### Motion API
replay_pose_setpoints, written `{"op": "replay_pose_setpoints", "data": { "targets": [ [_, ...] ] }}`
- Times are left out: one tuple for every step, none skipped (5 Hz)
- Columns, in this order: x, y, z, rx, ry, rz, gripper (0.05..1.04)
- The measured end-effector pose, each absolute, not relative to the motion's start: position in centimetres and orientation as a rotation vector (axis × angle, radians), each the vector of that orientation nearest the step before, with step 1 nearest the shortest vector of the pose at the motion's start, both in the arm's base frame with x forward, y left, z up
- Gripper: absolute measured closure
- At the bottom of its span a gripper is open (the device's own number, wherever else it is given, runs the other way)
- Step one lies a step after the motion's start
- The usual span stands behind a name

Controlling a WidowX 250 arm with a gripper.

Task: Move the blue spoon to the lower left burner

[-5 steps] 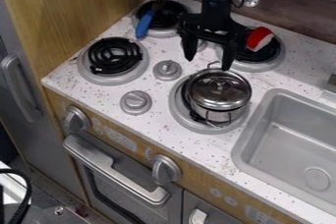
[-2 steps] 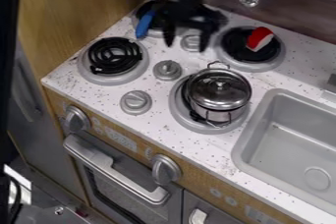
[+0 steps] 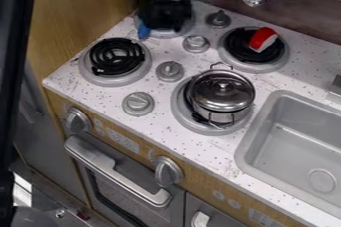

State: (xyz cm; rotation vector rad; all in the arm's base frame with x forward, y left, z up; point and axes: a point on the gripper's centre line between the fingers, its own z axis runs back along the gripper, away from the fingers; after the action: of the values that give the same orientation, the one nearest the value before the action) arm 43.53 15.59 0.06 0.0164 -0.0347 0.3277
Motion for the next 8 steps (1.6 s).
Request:
{"op": "replay_pose_setpoints", "data": {
  "targets": [
    [43.9,17.1,-1.4,0.034,-0.029,0.292,0.084],
    [44.1,18.1,-1.5,0.085,-0.033,0.254,0.084],
    [44.5,19.2,-2.3,0.119,-0.031,0.251,0.084],
    [44.5,20.3,-3.3,0.137,-0.004,0.270,0.084],
    [45.2,21.1,-3.4,0.155,-0.012,0.279,0.084],
    [45.8,21.6,-4.3,0.163,-0.001,0.289,0.121],
    [46.0,21.9,-4.1,0.163,-0.007,0.301,0.387],
    [45.9,21.9,-4.6,0.163,-0.006,0.304,0.669]
  ]
}}
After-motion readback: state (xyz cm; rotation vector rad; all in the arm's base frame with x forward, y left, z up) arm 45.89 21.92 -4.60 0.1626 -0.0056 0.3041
